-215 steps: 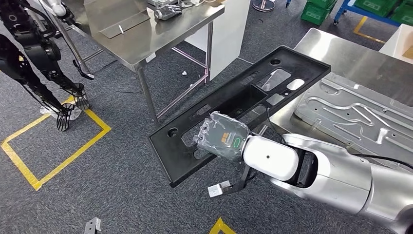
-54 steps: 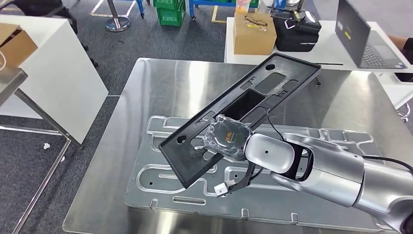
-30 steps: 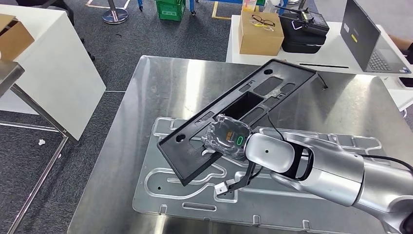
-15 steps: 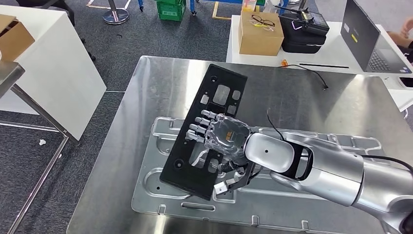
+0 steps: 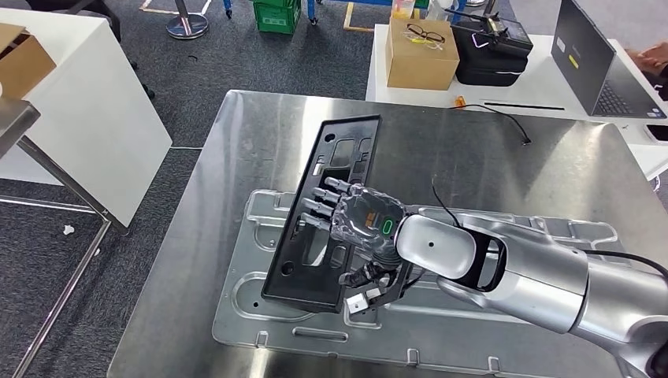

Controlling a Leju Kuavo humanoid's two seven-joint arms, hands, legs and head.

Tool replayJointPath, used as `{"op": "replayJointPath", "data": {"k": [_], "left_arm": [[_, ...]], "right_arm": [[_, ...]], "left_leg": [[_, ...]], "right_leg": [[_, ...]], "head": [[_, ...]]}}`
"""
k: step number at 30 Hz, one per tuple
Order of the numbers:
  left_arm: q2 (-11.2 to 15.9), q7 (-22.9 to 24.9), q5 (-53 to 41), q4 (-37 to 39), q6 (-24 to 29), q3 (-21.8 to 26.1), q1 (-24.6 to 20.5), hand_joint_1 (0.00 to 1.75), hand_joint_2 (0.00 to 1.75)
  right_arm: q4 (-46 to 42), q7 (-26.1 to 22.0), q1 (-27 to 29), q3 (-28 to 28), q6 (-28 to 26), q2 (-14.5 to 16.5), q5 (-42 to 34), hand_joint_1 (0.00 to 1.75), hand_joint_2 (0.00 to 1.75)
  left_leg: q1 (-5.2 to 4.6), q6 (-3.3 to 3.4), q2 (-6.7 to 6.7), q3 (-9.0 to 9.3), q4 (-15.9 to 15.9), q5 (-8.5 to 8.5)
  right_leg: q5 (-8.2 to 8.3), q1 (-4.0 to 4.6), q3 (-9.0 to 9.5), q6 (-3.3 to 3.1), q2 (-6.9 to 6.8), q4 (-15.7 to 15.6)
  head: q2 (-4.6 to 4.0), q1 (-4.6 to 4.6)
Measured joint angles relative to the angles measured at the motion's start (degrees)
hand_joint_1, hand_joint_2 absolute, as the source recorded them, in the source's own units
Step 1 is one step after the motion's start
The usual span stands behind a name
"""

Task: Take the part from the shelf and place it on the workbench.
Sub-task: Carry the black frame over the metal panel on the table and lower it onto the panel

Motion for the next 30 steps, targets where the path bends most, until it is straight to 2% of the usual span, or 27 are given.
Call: {"op": "replayJointPath", "data": {"k": [17, 21, 24, 26, 27, 29, 30], "left_arm": [[0.00, -0.18, -0.26, 0.13, 0.02, 0.31, 0.54, 0.00, 0.00], [0.02, -0.15, -0.28, 0.21, -0.27, 0.38, 0.51, 0.00, 0.00], [-0.02, -0.29, -0.71, 0.63, -0.74, 0.56, 0.32, 0.00, 0.00], [-0.12, -0.33, -0.86, 1.01, -0.87, 0.66, 0.31, 0.00, 0.00], [-0.17, -0.35, -0.87, 1.21, -0.90, 0.71, 0.32, 0.00, 0.00], [-0.23, -0.39, -0.90, 1.55, -0.94, 0.81, 0.27, 0.00, 0.00], [-0.24, -0.39, -0.90, 1.68, -0.95, 0.87, 0.23, 0.00, 0.00]], "right_arm": [[0.00, 0.02, 0.03, 0.00, 0.02, -0.30, 0.02, 0.00, 0.00], [0.02, -0.01, 0.15, 0.00, 0.02, -0.39, 0.04, 0.00, 0.00], [0.09, -0.02, 0.16, -0.09, 0.02, -0.27, 0.04, 0.00, 0.00], [0.15, -0.02, 0.19, -0.16, 0.01, -0.19, 0.04, 0.00, 0.00], [0.26, -0.02, 0.40, -0.14, 0.02, -0.20, 0.04, 0.00, 0.00], [0.54, -0.03, 1.21, -0.04, 0.05, -0.23, 0.04, 0.00, 0.00], [0.65, -0.03, 1.61, -0.01, 0.06, -0.24, 0.04, 0.00, 0.00]], "left_leg": [[-0.05, -0.09, -0.01, -0.11, -0.09, -0.10], [-0.50, 0.42, 0.02, -0.17, 0.23, -0.64], [-0.40, 0.84, 0.00, 0.24, -0.34, -0.79], [-0.02, 1.35, 0.03, 1.11, -1.23, -0.84], [0.12, 1.62, 0.04, 1.53, -1.46, -0.97], [0.14, 1.90, -0.07, 2.10, -1.46, -1.40], [0.14, 1.89, -0.21, 2.35, -1.38, -1.64]], "right_leg": [[-0.02, -0.04, -0.15, 0.02, 0.00, -0.04], [-0.21, -0.53, -0.02, 0.89, 0.06, -0.47], [-0.61, -0.57, 0.35, 1.51, 0.07, -0.53], [-2.63, -0.57, -0.57, 1.85, 0.17, 2.35], [-4.42, -0.65, -2.04, 2.00, 0.23, 5.64], [-7.56, -0.85, -6.27, 2.24, 0.27, 13.64], [-7.58, -0.97, -7.94, 2.20, 0.27, 16.13]], "head": [[0.00, 0.01], [0.01, -0.03], [0.01, -0.03], [0.01, -0.07], [0.01, -0.08], [0.01, -0.08], [0.01, -0.09]]}}
